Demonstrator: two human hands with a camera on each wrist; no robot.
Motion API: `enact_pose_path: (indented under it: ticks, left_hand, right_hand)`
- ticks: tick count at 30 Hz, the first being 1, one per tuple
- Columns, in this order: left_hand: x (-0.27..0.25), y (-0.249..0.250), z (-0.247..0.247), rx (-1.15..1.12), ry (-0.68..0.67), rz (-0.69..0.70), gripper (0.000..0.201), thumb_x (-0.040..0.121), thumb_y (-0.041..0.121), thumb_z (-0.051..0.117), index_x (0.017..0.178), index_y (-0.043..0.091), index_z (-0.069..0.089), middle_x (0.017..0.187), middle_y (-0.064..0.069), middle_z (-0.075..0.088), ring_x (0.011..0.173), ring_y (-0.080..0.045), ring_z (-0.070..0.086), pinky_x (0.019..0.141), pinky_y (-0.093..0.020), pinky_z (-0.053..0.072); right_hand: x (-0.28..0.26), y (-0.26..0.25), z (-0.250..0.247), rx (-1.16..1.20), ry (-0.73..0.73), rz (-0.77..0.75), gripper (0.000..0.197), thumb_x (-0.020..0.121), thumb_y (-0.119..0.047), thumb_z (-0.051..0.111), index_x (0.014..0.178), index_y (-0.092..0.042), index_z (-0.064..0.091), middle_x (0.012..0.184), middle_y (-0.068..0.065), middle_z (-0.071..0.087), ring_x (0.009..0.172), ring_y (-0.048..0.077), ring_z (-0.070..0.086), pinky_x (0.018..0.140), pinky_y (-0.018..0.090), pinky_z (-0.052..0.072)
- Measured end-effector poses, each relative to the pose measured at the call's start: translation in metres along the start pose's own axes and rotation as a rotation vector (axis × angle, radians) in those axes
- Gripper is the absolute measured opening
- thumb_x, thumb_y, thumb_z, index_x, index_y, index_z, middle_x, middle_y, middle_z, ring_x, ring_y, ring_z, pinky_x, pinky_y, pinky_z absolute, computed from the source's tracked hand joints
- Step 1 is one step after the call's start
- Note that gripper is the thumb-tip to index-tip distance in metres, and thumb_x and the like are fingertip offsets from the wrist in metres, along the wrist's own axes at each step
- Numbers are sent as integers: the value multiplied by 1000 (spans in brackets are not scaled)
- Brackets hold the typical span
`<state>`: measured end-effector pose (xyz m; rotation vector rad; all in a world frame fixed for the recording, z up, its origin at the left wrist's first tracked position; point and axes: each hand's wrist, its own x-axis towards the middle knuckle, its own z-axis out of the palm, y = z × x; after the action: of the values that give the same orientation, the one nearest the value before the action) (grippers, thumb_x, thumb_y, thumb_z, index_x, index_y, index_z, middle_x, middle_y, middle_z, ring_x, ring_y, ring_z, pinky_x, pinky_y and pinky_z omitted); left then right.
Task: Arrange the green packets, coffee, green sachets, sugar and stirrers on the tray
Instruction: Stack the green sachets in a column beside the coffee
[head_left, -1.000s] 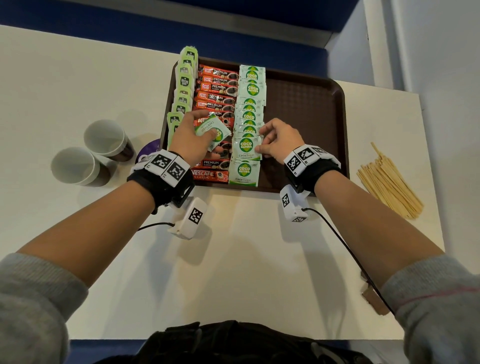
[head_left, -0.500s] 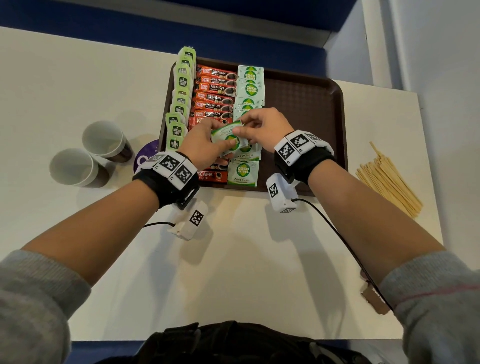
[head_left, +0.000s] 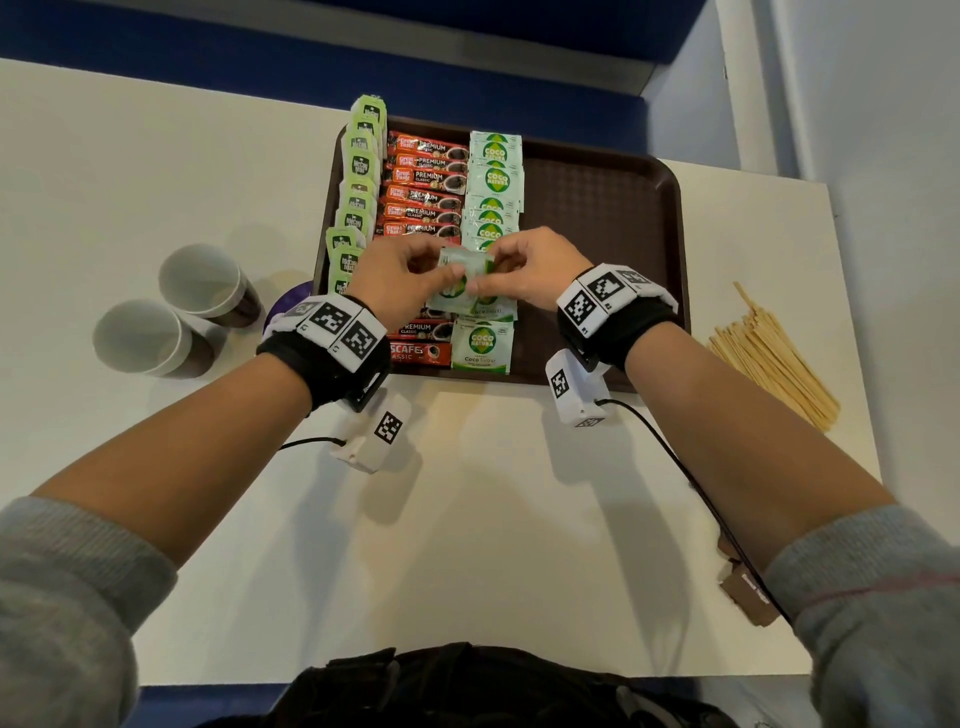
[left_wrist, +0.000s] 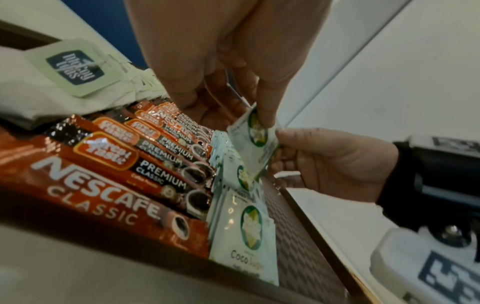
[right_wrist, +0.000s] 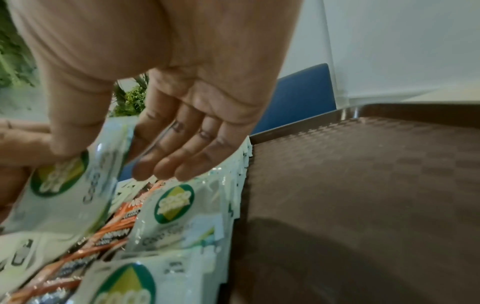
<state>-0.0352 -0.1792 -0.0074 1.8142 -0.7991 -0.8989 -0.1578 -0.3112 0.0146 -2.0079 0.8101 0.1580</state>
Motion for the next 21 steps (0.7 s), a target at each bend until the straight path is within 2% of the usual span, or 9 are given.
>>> enact_pose_path:
  ticks: [2, 5, 7, 9, 12, 16, 17, 19, 21]
  left_hand:
    - [-1, 3, 1, 34, -31, 8, 29, 82, 19, 73, 110, 18, 65, 72, 5, 60, 63, -2, 55, 69, -25, 51]
    - [0, 4, 2, 7, -4, -26, 40, 78, 17, 77, 112, 22, 57, 71, 5, 58, 65, -7, 56, 69, -25, 50]
    - [0, 4, 2, -18, 12, -43, 40, 77, 19, 78, 110, 22, 57, 74, 2, 62, 70, -11, 60, 73, -29, 53]
    - [0, 3, 2, -46, 24, -61, 34, 78, 22, 77, 107, 19, 60, 78, -3, 68, 74, -15, 66, 78, -33, 55]
    - [3, 1, 3, -29, 25, -101, 27, 80, 24, 75, 104, 20, 61, 82, -7, 68, 73, -17, 64, 74, -31, 53]
    - [6, 1, 6, -19, 11, -89, 30, 88, 9, 65, 118, 7, 59, 75, -2, 60, 62, -10, 56, 57, -16, 50]
    - [7, 1, 6, -12, 12, -84, 30, 88, 8, 65, 118, 7, 59, 77, -3, 61, 63, -11, 57, 60, -17, 52]
    - [10, 0, 8, 12, 8, -84, 29, 86, 10, 68, 113, 13, 59, 82, -7, 66, 72, -16, 63, 74, -28, 56]
    - [12, -2, 11, 56, 19, -88, 31, 82, 13, 73, 109, 17, 59, 81, -3, 68, 75, -15, 64, 78, -32, 55]
  right_hand:
    - [0, -5, 0, 49, 49, -54, 21, 76, -30, 77, 90, -15, 72, 78, -4, 67, 71, 6, 60, 71, 21, 50]
    - [2, -7, -1, 144, 65, -80, 7, 79, -18, 75, 82, -18, 68, 76, 0, 67, 68, 5, 61, 65, 20, 52]
    - [3, -4, -2, 184, 107, -76, 13, 80, -14, 73, 77, -22, 64, 77, 7, 68, 70, 10, 63, 66, 21, 55]
    - [4, 1, -3, 210, 179, -75, 16, 81, -13, 72, 76, -25, 63, 74, 5, 68, 71, 11, 64, 71, 26, 55]
    - [2, 6, -5, 280, 245, -61, 14, 82, -10, 70, 87, -20, 62, 72, -1, 65, 71, 9, 63, 67, 21, 53]
    - [-1, 11, -7, 345, 148, -20, 30, 82, -2, 68, 107, -16, 59, 76, 4, 63, 79, 18, 64, 67, 27, 57]
    - [-2, 12, -7, 332, 123, -8, 31, 81, -2, 69, 107, -18, 60, 78, 7, 64, 79, 19, 65, 69, 29, 58]
    - [-2, 15, -8, 242, 100, 12, 25, 83, -7, 69, 105, -18, 63, 83, 10, 68, 79, 17, 67, 70, 28, 58]
    - [-1, 20, -7, 153, 107, 30, 18, 84, -11, 69, 101, -15, 66, 79, 6, 67, 72, 14, 65, 69, 25, 58]
